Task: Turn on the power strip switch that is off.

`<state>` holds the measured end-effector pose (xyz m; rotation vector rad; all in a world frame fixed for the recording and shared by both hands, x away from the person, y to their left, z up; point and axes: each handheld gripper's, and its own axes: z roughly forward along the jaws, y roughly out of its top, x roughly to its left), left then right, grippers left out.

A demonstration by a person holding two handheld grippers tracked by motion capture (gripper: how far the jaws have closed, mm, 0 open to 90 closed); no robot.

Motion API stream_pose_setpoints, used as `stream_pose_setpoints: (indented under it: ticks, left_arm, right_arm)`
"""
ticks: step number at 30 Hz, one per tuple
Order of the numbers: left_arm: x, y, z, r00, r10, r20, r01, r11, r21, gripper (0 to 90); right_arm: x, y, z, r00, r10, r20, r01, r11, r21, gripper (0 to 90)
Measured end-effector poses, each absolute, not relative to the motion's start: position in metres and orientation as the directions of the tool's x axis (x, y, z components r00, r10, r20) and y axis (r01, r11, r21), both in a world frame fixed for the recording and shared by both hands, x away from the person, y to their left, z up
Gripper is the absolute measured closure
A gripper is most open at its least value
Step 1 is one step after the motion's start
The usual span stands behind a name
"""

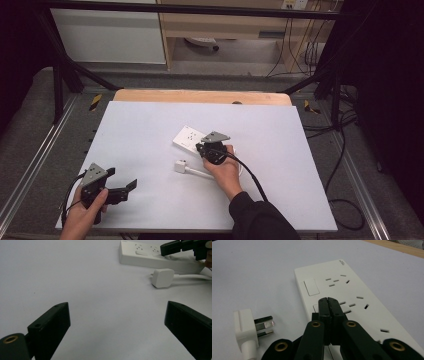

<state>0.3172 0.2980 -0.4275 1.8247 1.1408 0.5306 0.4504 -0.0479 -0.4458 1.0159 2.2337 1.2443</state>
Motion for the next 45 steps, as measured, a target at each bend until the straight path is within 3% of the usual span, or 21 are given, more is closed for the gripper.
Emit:
stream_pose_setpoints:
  ticks: [45]
  left_arm:
    - [0.3174, 0.2975, -0.4279, 0.487, 0.869, -0.089, 0.488, -0.187, 0.852, 6.4]
  right_arm:
    - [0.4495, -0.0529, -0.4481, -0.658, 0.752, 0.034, 0.419, 0.329, 0.846, 90.0]
